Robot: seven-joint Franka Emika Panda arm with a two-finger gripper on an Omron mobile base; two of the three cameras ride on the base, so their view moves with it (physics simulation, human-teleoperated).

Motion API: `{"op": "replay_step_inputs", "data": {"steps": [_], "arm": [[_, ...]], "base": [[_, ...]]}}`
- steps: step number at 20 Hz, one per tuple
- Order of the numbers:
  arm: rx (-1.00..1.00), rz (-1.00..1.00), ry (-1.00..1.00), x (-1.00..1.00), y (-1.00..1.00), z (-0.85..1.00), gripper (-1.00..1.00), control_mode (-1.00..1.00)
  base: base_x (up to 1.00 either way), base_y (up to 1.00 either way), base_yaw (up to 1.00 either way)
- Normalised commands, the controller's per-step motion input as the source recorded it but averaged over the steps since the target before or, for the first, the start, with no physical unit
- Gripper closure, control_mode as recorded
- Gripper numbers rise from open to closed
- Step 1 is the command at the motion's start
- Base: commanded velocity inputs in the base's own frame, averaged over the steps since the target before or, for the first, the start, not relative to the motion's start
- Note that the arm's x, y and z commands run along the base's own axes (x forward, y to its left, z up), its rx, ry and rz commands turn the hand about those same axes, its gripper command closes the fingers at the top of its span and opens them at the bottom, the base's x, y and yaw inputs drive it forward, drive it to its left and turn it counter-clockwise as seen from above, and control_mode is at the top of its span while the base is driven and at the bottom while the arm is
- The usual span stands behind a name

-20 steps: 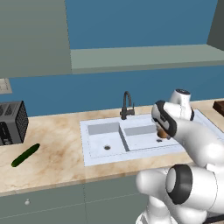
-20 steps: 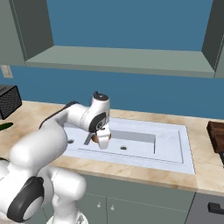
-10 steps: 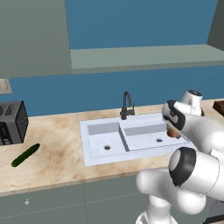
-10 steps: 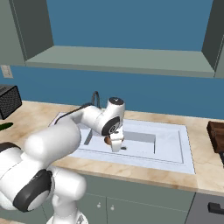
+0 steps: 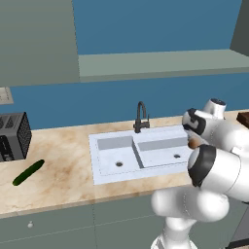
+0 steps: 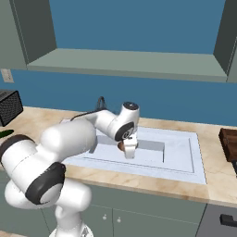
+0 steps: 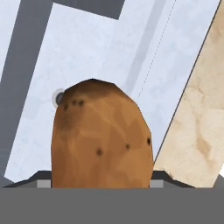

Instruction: Pick up all produce items and place them in the sink. Turn on the sink faucet to wash them. Then turn the sink off and put them in the tray.

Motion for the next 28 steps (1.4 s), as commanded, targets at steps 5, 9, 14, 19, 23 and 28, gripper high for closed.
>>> {"op": "replay_step_inputs", "data": {"steps": [5,9,14,19,23,28], "arm": [[0.00,-0.03,0.00,0.28,-0.22,-0.18,1.00,-1.00],[0.00,-0.03,0.00,0.32,-0.24,-0.21,1.00,-1.00],[0.00,-0.03,0.00,0.29,-0.16,-0.19,1.00,-1.00],[0.00,-0.01,0.00,0.25,-0.10,-0.20,1.00,-1.00],[0.00,0.00,0.00,0.23,-0.01,-0.26,1.00,-1.00],[0.00,0.00,0.00,0.22,0.00,-0.23,1.00,-1.00]], "base": [[0.00,0.00,0.00],[0.00,0.00,0.00],[0.00,0.00,0.00],[0.00,0.00,0.00],[0.00,0.00,0.00],[0.00,0.00,0.00]]}}
